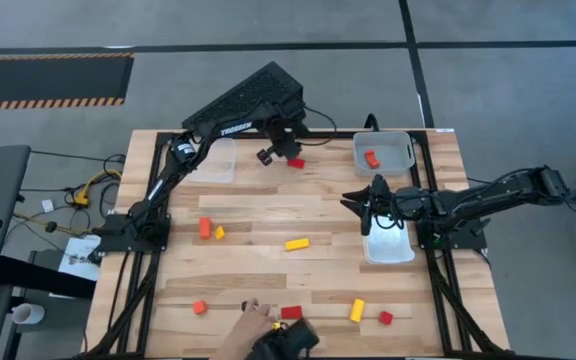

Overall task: Sort & place blocks by color
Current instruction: Put the top left red block into the transparent bin

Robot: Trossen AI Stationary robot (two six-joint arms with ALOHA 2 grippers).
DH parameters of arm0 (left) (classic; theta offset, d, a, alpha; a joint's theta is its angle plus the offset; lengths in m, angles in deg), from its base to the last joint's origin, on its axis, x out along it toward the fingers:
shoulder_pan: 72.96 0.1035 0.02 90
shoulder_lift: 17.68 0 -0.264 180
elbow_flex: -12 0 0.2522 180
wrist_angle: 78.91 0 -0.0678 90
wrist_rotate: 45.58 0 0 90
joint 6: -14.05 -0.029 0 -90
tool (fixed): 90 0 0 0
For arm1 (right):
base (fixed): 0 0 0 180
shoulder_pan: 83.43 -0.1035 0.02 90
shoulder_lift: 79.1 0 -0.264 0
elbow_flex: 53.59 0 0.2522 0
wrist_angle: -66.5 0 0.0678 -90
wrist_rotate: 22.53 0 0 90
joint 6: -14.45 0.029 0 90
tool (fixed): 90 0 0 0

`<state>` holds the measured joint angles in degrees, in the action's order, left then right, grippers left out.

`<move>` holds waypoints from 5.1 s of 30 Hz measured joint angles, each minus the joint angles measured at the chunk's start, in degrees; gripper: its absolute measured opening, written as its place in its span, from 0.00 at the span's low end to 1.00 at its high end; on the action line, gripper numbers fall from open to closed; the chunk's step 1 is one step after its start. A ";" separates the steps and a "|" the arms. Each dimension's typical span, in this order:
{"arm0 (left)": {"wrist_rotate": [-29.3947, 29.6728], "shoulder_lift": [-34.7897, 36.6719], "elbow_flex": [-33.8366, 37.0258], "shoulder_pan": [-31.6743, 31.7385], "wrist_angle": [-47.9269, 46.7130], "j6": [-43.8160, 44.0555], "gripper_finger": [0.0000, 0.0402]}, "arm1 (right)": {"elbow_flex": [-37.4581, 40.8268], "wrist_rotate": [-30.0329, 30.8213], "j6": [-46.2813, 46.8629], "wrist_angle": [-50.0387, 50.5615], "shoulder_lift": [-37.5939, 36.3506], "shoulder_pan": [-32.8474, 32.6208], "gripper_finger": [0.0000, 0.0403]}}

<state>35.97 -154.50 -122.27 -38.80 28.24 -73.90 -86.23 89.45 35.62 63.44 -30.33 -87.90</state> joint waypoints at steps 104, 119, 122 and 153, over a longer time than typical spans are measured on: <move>2.73 -7.67 -14.10 -0.32 -17.14 25.04 0.00 | -1.70 -1.13 -0.81 1.05 -0.11 -2.95 0.31; 4.37 -7.98 -13.81 -2.43 -9.00 4.20 0.00 | -1.70 -1.11 -0.79 1.57 -0.11 -2.95 0.31; 4.37 -9.12 -13.65 -1.91 -10.19 0.86 0.00 | -1.72 -1.09 -0.73 1.51 -0.11 -2.95 0.31; 4.17 -6.71 -13.62 -1.51 -29.27 10.19 0.00 | -1.75 -1.05 -0.72 1.45 -0.09 -1.87 0.31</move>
<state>40.15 -161.20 -135.89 -40.31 -1.03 -63.71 -87.98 88.40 34.91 64.89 -30.42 -89.77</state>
